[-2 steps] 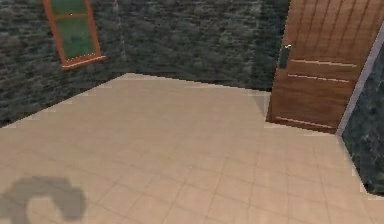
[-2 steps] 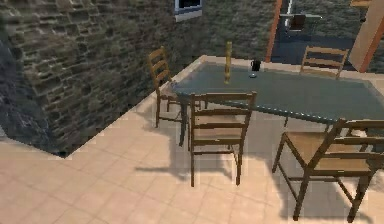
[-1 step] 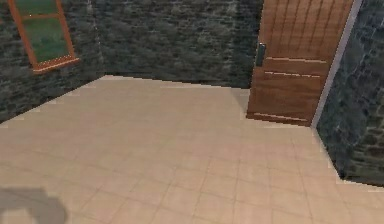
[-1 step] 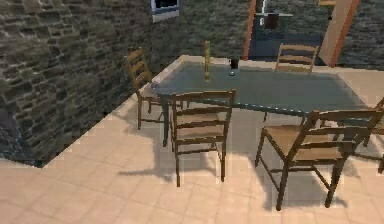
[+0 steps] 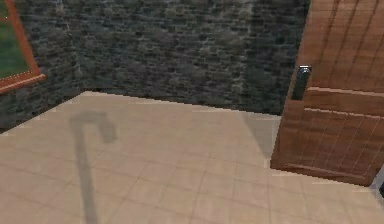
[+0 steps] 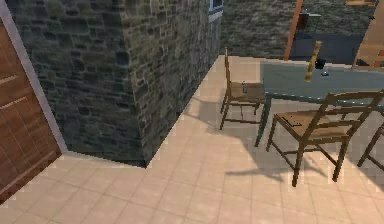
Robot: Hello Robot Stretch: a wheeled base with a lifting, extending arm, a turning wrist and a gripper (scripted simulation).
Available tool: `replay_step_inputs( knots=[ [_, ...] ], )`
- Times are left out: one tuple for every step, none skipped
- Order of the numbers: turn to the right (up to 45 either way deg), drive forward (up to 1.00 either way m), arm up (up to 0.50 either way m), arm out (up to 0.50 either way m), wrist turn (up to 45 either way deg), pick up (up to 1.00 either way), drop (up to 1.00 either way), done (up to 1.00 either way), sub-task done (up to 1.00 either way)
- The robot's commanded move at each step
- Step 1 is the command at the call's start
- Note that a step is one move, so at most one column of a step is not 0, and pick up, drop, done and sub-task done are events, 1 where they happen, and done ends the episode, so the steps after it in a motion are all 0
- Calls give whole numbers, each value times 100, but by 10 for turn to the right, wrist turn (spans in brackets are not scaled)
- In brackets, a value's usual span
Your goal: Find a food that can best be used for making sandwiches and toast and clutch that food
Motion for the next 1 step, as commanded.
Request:
replay_step_inputs(
  knots=[
    [30, 0, 0, 0, 0, 0, 0, 0, 0]
  ],
)
